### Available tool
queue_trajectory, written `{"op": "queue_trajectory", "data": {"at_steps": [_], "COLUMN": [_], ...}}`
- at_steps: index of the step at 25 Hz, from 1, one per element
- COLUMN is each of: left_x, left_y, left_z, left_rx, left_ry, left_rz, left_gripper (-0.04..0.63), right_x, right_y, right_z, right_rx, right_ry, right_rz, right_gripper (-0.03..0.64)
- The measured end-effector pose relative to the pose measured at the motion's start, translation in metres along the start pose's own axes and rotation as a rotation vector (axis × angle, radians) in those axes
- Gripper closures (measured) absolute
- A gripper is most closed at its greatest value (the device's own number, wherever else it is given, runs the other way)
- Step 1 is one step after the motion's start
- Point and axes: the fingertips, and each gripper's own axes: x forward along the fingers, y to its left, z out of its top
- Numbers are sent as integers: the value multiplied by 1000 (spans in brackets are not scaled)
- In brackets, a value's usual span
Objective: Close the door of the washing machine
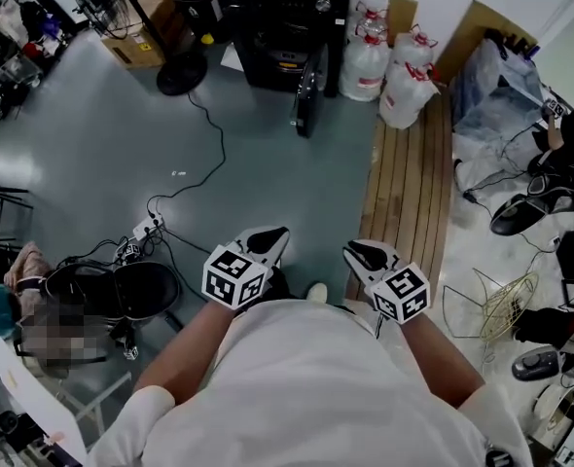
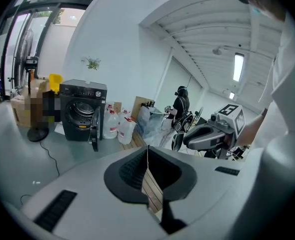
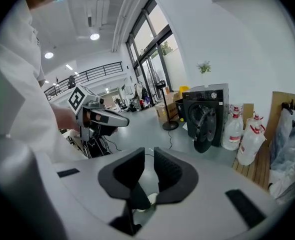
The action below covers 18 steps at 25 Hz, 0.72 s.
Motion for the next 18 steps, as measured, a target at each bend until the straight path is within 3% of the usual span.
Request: {"op": "queue_trajectory", "data": {"at_steps": [4, 8, 18], "left_x": [-2, 6, 38], "left_y": [15, 36, 134], "left_z": [-3, 5, 74], "left_rx": [-17, -13, 6], "left_ry": [-13, -10, -29], "left_rz": [49, 32, -13], "left_gripper": [575, 575, 575], "right_x": [14, 33, 112], "right_y": [-1, -10, -63], "right_z": [-2, 6, 85], "right_rx": [4, 2, 5], "right_ry": [12, 18, 27], "right_rz": [24, 21, -24], "right_gripper": [549, 549, 528]}}
